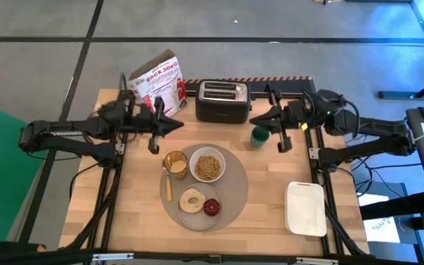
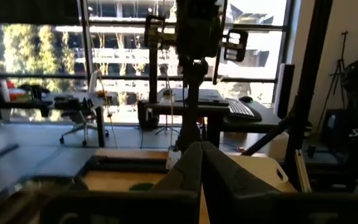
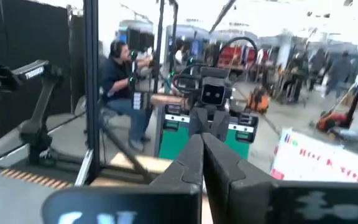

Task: Arrange a breakfast setting
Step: Return to Home Position

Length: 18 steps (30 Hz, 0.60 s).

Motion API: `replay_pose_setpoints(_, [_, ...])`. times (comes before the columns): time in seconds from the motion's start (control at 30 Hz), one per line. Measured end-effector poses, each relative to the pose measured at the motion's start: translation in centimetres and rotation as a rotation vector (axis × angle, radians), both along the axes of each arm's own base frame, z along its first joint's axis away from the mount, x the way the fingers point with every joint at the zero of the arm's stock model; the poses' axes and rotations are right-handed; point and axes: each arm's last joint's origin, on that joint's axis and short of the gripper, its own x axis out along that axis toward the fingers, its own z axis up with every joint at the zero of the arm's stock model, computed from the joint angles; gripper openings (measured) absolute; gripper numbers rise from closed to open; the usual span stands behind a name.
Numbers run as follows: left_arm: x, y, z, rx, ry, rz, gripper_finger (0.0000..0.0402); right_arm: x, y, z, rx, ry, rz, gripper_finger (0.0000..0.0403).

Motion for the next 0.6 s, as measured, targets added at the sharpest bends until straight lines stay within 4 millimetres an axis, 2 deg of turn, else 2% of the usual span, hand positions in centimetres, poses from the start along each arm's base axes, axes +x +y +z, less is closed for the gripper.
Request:
replay_pose_setpoints(0.13, [0.2, -0.7, -3.7, -0.072, 0.001, 0.017, 0.0, -0.9, -0.1, -1.8, 0.003, 0.041, 0.005, 0.0001])
replay_pose_setpoints(0.3, [0.6, -1.9, -7.5, -0.141, 0.12, -0.053, 0.0, -1.5, -0.4, -5.6, 0.03, -0.018, -0.007, 0.0001])
replay_pose_setpoints(0.47, [0.2, -3.0, -9.1, -0.116, 0.15, -0.046, 0.0, -2.8, -1.6, -10.0, 0.163, -0.112, -0.019, 0.0])
replay_pose_setpoints(0.6, [-0.7, -3.1, -8.6, -0.107, 0.122, -0.058, 0.0, -3.6, -2.2, -13.6, 0.293, 0.0, -0.031, 0.0])
